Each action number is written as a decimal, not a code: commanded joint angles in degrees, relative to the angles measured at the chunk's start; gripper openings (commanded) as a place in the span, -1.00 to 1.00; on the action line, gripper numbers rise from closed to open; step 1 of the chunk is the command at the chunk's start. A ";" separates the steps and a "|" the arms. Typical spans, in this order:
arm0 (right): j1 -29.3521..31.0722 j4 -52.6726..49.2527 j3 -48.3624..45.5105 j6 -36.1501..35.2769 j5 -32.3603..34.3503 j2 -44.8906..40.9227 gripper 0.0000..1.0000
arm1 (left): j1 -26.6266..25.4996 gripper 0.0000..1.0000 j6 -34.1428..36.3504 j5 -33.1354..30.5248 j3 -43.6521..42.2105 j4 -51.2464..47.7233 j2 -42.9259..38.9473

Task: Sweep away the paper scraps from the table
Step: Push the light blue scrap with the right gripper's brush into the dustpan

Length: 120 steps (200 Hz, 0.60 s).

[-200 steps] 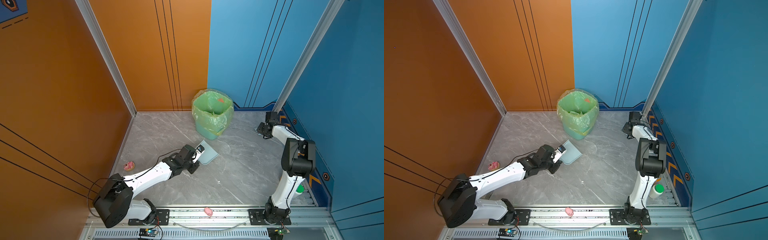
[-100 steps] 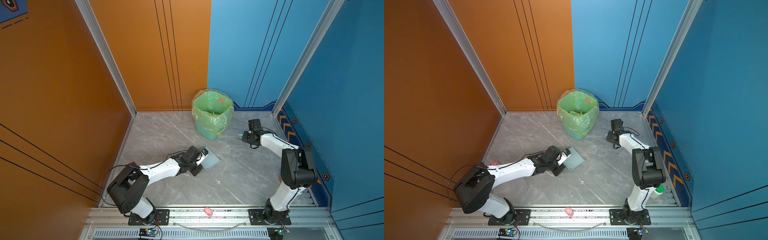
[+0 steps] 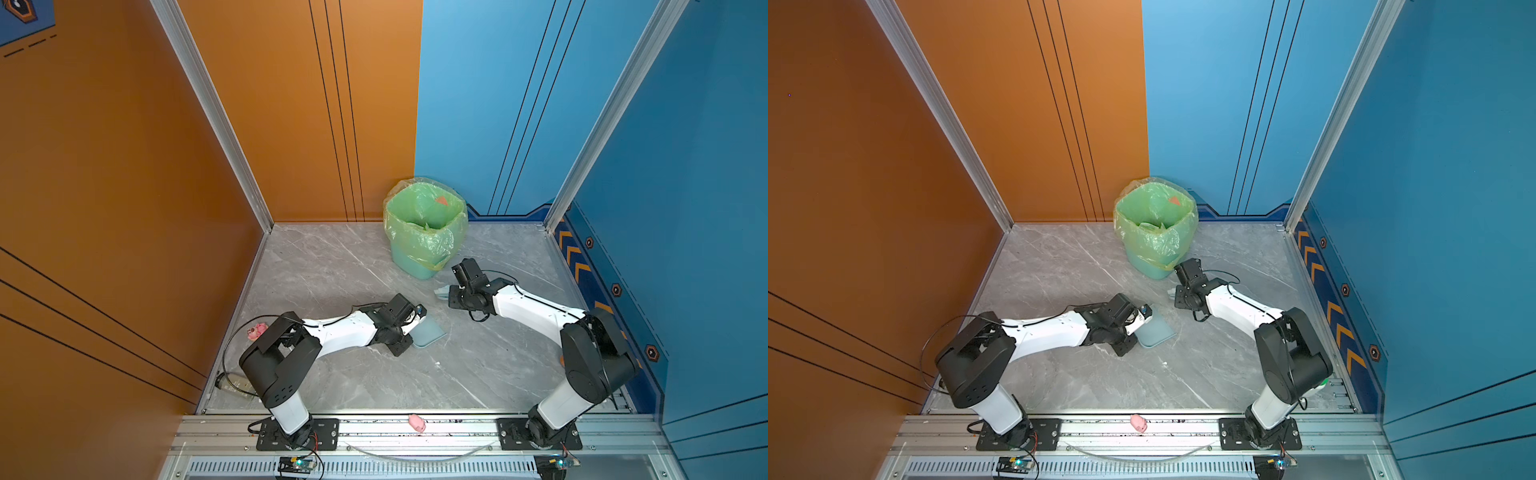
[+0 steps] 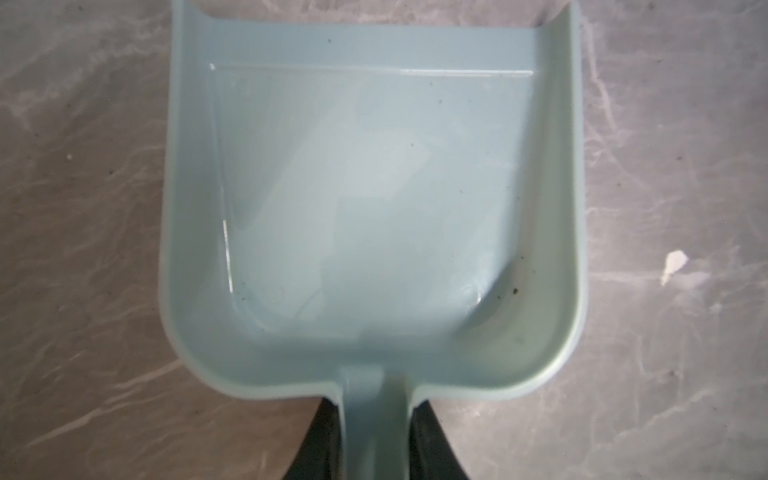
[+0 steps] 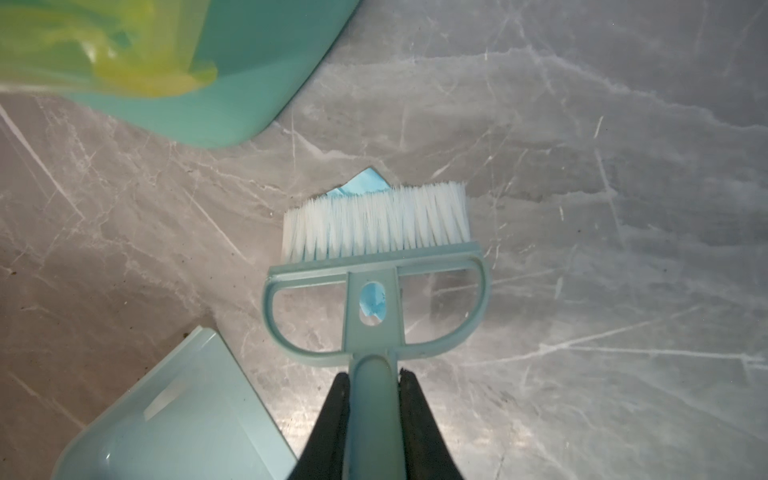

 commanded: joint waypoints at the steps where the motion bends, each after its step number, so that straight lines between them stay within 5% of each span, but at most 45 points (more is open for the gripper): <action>1: 0.97 -6.18 -2.88 0.76 -2.18 -1.79 -1.00 | -0.39 -1.00 0.73 -0.24 1.58 -2.08 0.93; 78: 3.66 -8.86 -4.93 -10.54 -12.29 -10.15 -1.00 | -0.43 -1.00 0.20 -0.03 3.90 -3.37 3.33; 120: 1.86 -6.30 -7.20 -10.68 -12.72 -17.35 -1.00 | -0.39 -1.00 0.47 0.19 4.41 -3.37 3.78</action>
